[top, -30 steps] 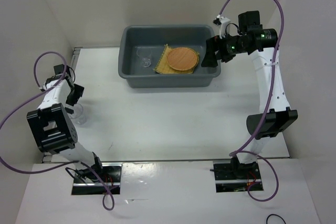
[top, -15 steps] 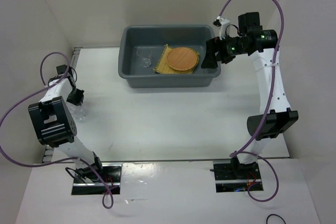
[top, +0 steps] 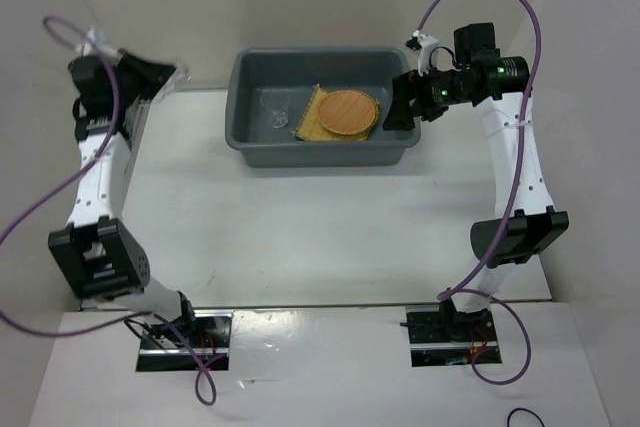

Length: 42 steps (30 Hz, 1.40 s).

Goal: Place the mixed dishes into the plastic bin

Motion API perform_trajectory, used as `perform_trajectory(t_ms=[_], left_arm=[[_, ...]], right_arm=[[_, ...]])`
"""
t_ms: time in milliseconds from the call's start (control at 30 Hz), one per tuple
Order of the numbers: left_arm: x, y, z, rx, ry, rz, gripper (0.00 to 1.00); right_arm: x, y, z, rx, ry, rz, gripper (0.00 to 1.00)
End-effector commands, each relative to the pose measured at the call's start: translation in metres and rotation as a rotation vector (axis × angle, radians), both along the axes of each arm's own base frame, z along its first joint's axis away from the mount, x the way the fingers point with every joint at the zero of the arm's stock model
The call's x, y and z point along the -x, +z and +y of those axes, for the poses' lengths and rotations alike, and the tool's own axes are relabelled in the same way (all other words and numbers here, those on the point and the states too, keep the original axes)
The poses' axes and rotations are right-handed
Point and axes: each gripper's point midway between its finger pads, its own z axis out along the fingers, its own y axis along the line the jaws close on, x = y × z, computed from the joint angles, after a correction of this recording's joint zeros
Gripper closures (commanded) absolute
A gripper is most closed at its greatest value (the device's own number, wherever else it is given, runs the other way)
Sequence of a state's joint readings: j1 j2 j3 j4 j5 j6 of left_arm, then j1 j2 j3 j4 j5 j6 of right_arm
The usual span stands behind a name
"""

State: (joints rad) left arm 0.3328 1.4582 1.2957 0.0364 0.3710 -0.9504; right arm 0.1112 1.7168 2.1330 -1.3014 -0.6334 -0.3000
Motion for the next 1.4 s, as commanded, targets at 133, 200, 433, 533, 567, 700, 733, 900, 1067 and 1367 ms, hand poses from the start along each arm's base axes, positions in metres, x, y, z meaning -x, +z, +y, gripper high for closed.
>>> perform_trajectory(t_ms=[133, 200, 433, 533, 567, 700, 733, 900, 1067, 1367], left_arm=[[-0.058, -0.013, -0.166, -0.806, -0.530, 0.152, 1.00], [-0.060, -0.042, -0.195, -0.921, -0.557, 0.206, 1.00], [-0.064, -0.118, -0.240, -1.230, -0.525, 0.381, 1.00], [-0.065, -0.140, -0.236, -1.253, -0.522, 0.432, 1.00], [-0.069, -0.145, -0.235, -1.266, -0.517, 0.435, 1.00], [-0.075, -0.174, -0.227, -1.253, -0.542, 0.477, 1.00], [-0.079, -0.183, -0.222, -1.243, -0.546, 0.489, 1.00], [-0.091, -0.200, -0.216, -1.194, -0.566, 0.492, 0.93], [-0.103, -0.209, -0.214, -1.106, -0.588, 0.479, 0.88], [-0.115, -0.214, -0.218, -1.021, -0.610, 0.447, 0.83]], right_arm=[[0.011, 0.018, 0.003, -0.017, 0.017, -0.051, 0.02], [0.011, 0.021, 0.004, -0.018, 0.017, -0.062, 0.02], [0.011, 0.021, 0.004, -0.018, 0.017, -0.062, 0.02], [0.012, 0.022, 0.005, -0.025, 0.023, -0.061, 0.02], [0.012, 0.022, 0.005, -0.025, 0.023, -0.061, 0.02], [0.012, 0.019, 0.005, -0.024, 0.023, -0.052, 0.02], [0.012, 0.019, 0.005, -0.024, 0.023, -0.052, 0.02], [0.012, 0.013, 0.004, -0.018, 0.029, -0.038, 0.02], [0.012, 0.006, 0.003, -0.009, 0.023, -0.019, 0.02], [0.012, 0.003, 0.002, -0.001, 0.017, -0.011, 0.02]])
